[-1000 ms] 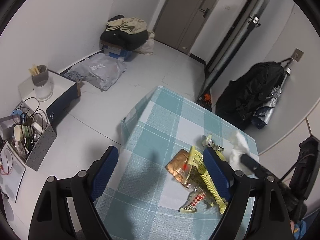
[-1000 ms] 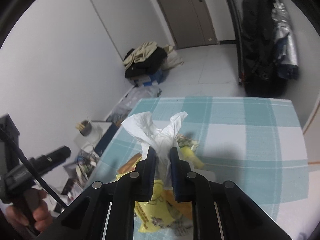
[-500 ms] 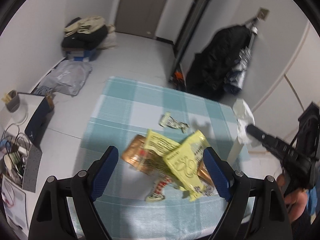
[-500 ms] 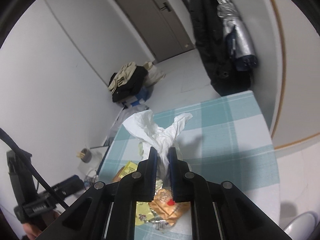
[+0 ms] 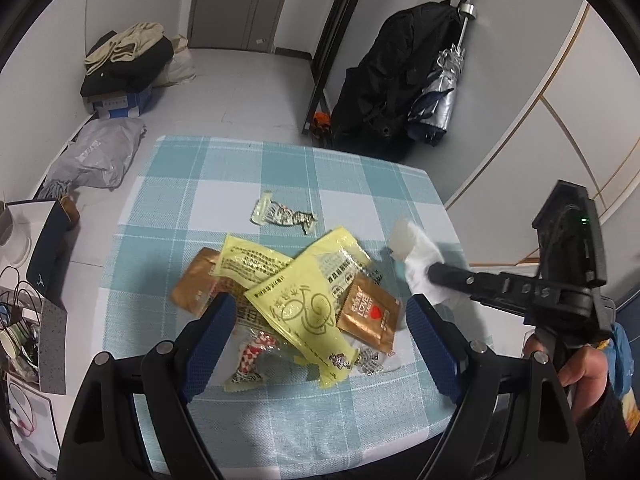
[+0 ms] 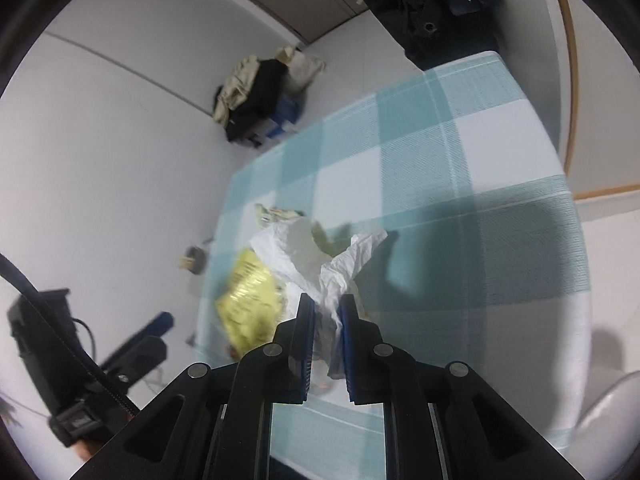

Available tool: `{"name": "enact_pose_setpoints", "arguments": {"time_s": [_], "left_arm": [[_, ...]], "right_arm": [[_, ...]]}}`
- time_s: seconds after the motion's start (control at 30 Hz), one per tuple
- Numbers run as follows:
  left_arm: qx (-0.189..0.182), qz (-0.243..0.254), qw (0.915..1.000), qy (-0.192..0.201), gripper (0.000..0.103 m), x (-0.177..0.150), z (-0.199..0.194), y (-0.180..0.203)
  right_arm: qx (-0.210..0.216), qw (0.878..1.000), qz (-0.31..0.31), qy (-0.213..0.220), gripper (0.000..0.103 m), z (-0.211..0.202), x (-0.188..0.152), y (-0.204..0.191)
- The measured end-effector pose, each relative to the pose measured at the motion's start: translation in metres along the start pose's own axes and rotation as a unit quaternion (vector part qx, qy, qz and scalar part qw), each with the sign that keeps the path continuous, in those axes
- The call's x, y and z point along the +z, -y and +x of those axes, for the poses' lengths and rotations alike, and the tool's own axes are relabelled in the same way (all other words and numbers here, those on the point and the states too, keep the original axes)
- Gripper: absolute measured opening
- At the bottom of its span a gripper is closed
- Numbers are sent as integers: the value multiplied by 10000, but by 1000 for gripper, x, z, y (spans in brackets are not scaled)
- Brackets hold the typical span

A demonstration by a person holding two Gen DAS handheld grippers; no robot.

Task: Collect trash
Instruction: 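Lift the tissue with the right gripper while the left gripper grasps a white foam strip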

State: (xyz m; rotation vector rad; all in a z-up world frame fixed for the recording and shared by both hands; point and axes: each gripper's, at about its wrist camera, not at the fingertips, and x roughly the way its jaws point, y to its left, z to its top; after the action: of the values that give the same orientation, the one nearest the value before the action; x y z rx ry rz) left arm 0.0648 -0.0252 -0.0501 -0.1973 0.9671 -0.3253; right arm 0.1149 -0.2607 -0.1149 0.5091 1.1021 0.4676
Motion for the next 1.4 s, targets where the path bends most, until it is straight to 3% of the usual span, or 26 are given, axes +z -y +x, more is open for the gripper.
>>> {"name": "enact_pose_setpoints", "arguments": {"time_s": [0.2, 0.47, 0.63, 0.73, 0.97, 1.23, 1.3, 1.4], "left_arm": [[55, -101, 9998, -160, 84, -4, 8, -1], [-23, 21, 9998, -216, 84, -1, 11, 13], [-98, 353, 9986, -393, 84, 1, 22, 33], [-112, 702, 9949, -710, 84, -1, 38, 49], [453, 1478, 9817, -1111, 79, -13, 74, 76], [653, 1638, 9758, -1295, 52, -19, 97, 74], [628, 1686, 9754, -1274, 48, -19, 98, 76], [554, 1681, 9750, -1342, 36, -20, 101, 78]], "right_arm": [[-451, 9990, -53, 10, 14, -3, 1, 12], [-308, 9986, -119, 403, 8, -24, 3, 17], [-326, 9974, -72, 641, 7, -34, 7, 21], [-329, 9966, 80, 747, 7, -42, 9, 30], [-293, 9948, 400, 892, 7, -58, 12, 50], [-261, 9946, 424, 912, 7, -58, 13, 52], [-238, 9947, 430, 902, 7, -57, 13, 52], [-225, 9947, 449, 900, 7, -58, 13, 53]]}}
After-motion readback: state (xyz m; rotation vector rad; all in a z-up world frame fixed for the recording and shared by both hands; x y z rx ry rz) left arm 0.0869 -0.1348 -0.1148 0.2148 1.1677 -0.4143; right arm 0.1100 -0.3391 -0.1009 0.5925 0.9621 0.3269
